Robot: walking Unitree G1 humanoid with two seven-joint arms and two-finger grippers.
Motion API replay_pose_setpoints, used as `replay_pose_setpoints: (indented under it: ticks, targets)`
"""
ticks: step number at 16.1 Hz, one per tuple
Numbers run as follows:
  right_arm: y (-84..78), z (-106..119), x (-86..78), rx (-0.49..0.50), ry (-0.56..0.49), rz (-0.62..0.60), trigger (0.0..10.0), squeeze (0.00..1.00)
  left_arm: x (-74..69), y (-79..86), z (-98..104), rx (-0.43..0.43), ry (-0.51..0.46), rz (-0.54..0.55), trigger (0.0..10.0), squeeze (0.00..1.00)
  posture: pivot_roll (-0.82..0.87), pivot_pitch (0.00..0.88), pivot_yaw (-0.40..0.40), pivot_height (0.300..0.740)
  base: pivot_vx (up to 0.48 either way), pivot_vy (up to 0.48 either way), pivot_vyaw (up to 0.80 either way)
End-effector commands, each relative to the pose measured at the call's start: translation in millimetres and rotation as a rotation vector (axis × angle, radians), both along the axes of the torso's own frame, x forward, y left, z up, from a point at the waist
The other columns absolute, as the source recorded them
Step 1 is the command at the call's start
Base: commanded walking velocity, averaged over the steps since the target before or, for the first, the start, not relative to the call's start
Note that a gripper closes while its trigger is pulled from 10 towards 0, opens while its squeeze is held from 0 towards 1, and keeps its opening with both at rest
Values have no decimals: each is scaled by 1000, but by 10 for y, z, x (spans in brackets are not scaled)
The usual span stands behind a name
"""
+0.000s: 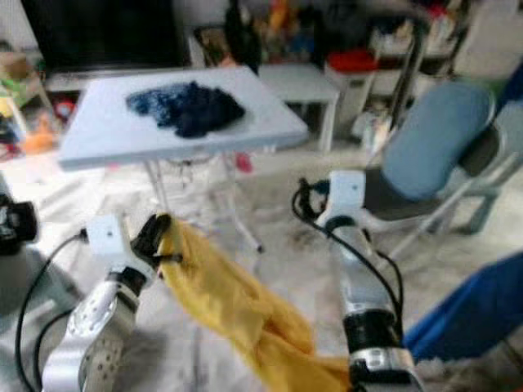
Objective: Hang hanger
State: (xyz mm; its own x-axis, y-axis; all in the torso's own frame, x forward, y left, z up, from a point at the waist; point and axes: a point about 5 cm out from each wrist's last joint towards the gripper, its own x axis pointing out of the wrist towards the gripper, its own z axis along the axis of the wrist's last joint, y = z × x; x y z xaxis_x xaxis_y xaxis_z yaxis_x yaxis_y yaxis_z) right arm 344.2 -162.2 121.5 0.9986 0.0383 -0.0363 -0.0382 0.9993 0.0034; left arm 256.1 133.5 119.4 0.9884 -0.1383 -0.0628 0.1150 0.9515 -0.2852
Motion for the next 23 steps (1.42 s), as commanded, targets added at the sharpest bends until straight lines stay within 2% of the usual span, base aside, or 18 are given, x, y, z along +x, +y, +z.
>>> replay_pose_setpoints:
  ticks: [1, 14, 17, 23]
  targets:
    - [17, 60, 22, 1, -19, 9, 10000, 0, 37, 12, 80, 3, -29, 10, 10000, 0, -10, 0, -31, 740, 0, 480, 0]
    - [21, 28, -1, -10, -1, 30, 10000, 0, 25, -6, 60, -7, -15, -7, 10000, 0, -12, 0, -39, 740, 0, 472, 0]
    - [39, 14, -6, -9, 7, 41, 10000, 0, 13, -42, 77, 2, -29, -70, 10000, 0, -10, 0, -40, 740, 0, 0, 0]
    - [41, 11, -10, -9, 11, 46, 10000, 0, 29, -26, 101, -3, -55, -77, 10000, 0, -13, 0, -39, 740, 0, 0, 0]
